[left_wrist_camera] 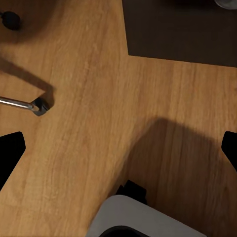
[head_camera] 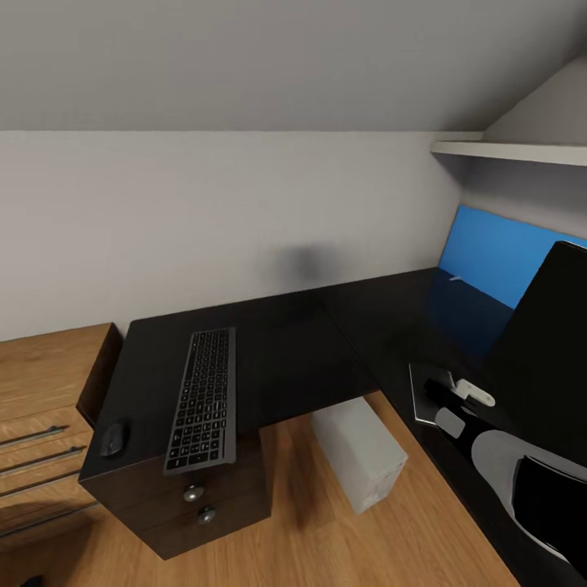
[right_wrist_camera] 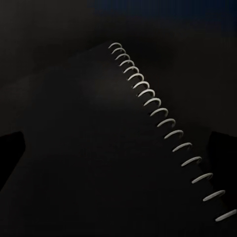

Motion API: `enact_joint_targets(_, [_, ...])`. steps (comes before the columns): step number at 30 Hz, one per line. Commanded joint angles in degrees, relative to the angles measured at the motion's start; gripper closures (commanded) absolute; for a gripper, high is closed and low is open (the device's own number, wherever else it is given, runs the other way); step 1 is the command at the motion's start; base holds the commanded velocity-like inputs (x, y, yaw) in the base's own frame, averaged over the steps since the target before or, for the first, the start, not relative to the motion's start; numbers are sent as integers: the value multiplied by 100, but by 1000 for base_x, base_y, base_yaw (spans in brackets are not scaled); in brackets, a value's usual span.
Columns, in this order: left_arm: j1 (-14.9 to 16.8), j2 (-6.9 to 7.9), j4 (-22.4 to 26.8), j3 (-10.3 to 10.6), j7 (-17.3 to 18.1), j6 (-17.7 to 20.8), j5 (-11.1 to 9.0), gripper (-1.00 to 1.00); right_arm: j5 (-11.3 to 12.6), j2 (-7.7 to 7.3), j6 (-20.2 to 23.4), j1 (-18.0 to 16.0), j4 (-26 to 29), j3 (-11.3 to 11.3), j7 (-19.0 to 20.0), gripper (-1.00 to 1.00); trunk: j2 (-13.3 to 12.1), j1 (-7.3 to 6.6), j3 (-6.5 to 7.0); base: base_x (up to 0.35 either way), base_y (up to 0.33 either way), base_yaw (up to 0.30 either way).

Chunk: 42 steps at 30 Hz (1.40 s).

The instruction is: In the bedroom, organize the workspace by keeping the computer under the desk, ensuring the monitor is on the desk, placing the keyboard on the desk next to the monitor, placing the mouse on the desk next to the keyboard, moving the folder from the swivel chair onto the desk next to the mouse, stacking the notebook on top of the folder with the pen on top of the notebook, and positioning the swivel chair next to the desk.

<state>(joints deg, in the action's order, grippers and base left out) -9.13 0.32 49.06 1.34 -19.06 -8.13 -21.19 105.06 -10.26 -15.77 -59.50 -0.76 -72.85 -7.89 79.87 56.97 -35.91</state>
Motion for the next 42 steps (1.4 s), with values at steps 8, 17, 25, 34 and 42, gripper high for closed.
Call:
enact_joint_targets(8, [-1,3,5,15,-11,-22,-52,-100,93,-3,294,0,6,95,-11,-100,1,1,-5,0,0,0])
enact_joint_targets(17, [-1,19,-130,0,-3,-22,-60,-100,93,5,294,0,6,95,-11,-100,1,1,-5,-14,15,0])
enact_joint_targets(25, [-1,14,-149,6,-1,-22,-61,-100,93,6,294,0,8,87,-11,-100,1,1,-5,-124,135,0])
enact_joint_targets(34, [-1,15,-151,6,-1,-22,-55,-100,93,8,294,0,12,81,-11,-100,1,1,-5,-21,21,0])
enact_joint_targets(42, [-1,13,-151,6,-1,-22,-52,-100,93,14,294,0,15,78,-11,-100,1,1,-5,-6,43,0])
